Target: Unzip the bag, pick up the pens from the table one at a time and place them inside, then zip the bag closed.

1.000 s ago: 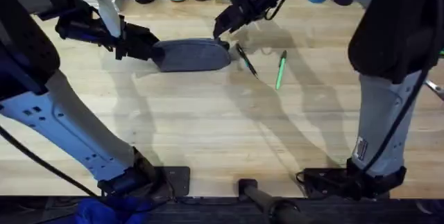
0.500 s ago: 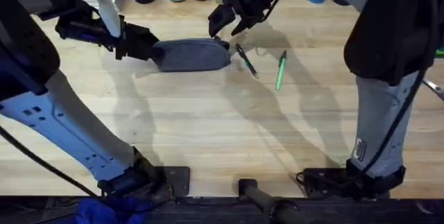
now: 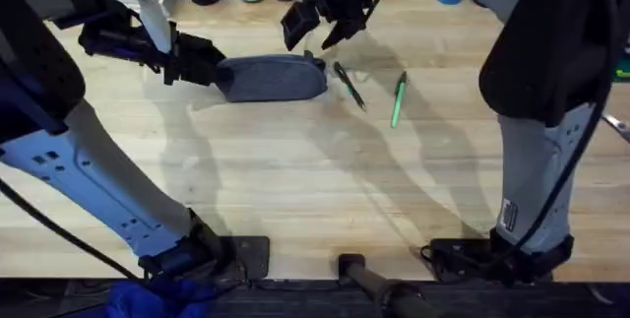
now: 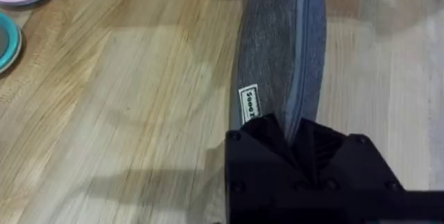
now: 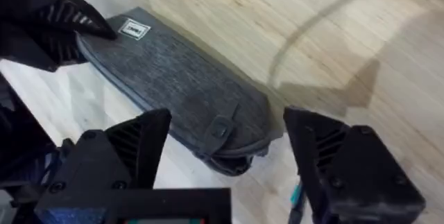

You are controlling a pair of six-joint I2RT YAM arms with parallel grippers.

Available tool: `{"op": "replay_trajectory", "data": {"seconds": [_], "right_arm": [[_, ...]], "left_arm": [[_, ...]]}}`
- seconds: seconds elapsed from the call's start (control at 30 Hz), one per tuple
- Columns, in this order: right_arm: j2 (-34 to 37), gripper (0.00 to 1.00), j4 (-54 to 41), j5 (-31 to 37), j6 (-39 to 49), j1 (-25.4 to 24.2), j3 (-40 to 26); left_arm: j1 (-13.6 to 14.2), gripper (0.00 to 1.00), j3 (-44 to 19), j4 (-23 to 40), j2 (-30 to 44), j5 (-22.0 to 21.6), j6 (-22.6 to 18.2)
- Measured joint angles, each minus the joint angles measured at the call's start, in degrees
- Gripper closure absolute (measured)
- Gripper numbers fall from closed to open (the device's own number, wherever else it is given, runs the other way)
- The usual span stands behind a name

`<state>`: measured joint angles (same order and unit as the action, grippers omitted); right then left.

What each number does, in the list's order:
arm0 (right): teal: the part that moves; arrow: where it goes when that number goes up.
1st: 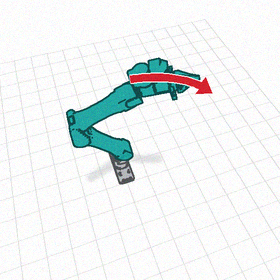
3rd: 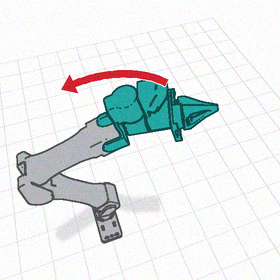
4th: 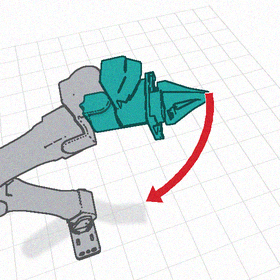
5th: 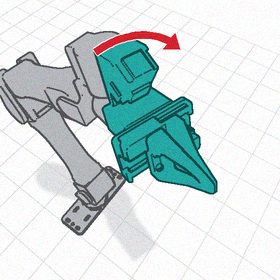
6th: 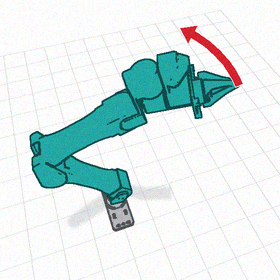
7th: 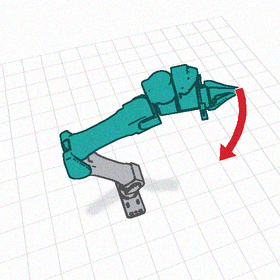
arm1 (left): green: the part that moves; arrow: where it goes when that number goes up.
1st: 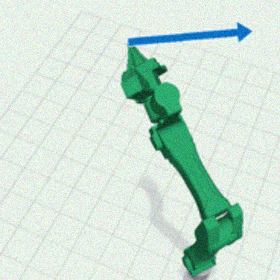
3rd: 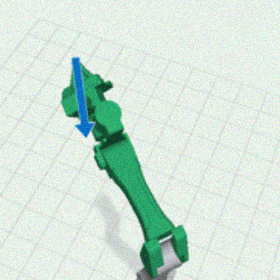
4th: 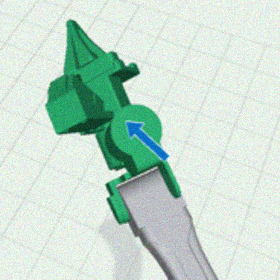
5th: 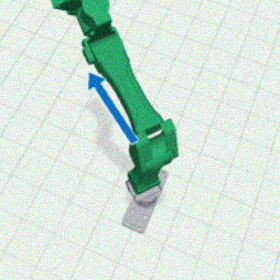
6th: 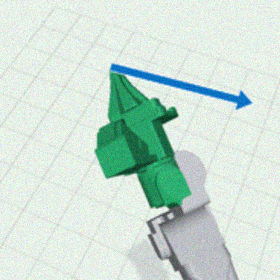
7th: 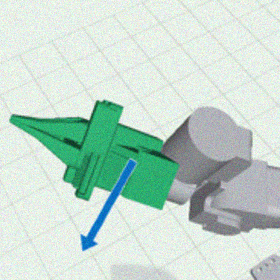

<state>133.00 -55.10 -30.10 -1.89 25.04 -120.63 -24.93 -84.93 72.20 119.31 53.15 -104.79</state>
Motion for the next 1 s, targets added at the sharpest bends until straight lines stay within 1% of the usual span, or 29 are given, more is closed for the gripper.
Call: {"op": "replay_trajectory", "data": {"seconds": [0.47,0.87,1.0], "right_arm": [[0.0,0.138,-3.0,0.2,-6.4,0.1,-0.4],[0.0,0.184,-5.5,0.5,-9.1,1.1,-0.7],[0.0,0.185,-7.8,3.1,-9.7,1.6,-2.4]], "left_arm": [[0.0,0.959,0.0,0.0,0.0,0.0,0.0],[0.0,0.959,0.0,0.0,0.0,0.0,0.0],[0.0,0.959,0.0,0.0,0.0,0.0,0.0]]}}
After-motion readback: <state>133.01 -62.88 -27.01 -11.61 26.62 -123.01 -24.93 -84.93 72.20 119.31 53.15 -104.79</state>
